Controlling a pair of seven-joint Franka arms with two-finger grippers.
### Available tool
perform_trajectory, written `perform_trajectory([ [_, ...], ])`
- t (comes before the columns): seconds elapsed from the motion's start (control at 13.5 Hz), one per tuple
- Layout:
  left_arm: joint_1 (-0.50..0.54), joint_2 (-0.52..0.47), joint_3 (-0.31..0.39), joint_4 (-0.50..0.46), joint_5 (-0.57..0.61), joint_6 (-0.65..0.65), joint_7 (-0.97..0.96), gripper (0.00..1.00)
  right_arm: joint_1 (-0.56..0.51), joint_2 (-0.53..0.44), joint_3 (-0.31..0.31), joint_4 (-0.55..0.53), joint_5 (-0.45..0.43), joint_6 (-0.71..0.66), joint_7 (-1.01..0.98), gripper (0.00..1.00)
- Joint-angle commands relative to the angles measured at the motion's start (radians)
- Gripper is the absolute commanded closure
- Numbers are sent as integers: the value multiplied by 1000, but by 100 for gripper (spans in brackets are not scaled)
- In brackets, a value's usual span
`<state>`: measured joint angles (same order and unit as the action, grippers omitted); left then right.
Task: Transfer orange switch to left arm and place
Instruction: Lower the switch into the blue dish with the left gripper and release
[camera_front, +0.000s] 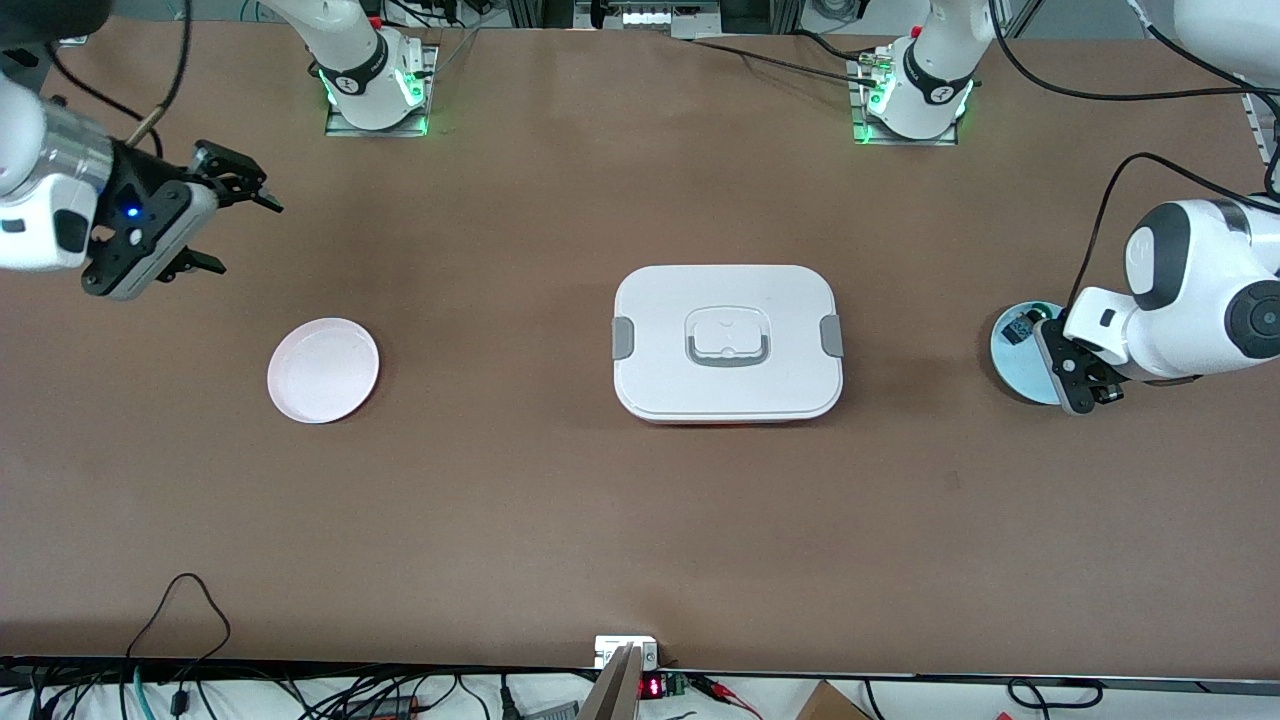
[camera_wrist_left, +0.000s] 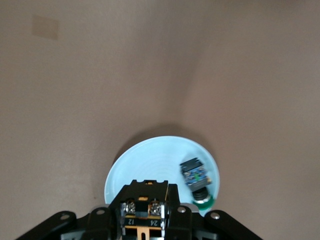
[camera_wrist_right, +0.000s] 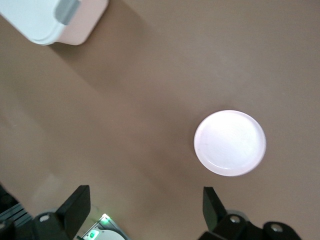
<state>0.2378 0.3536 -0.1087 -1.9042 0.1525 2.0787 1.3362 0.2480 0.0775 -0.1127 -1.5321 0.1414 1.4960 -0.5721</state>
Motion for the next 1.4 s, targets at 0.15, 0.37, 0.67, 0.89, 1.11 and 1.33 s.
perform_trajectory([
  [0.15, 80, 25, -11, -145, 21, 246, 156, 79, 20, -18, -27, -54, -65, 199, 46, 0],
  [0.37, 107, 53, -11, -184, 53, 323, 191, 81, 21, -22, -36, -78, -69, 199, 78, 0],
  [0.67, 140, 102, -13, -184, 58, 374, 238, 81, 19, -42, -59, -122, -121, 190, 295, 0],
  [0.89, 147, 120, -12, -182, 58, 396, 238, 79, 17, -41, -50, -123, -146, 175, 377, 0],
  [1.11, 153, 131, -13, -182, 58, 405, 239, 77, -42, -32, 4, -146, -164, 197, 406, 0],
  [1.33, 153, 128, -14, -179, 58, 391, 242, 52, -55, -13, 11, -149, -164, 234, 390, 0],
])
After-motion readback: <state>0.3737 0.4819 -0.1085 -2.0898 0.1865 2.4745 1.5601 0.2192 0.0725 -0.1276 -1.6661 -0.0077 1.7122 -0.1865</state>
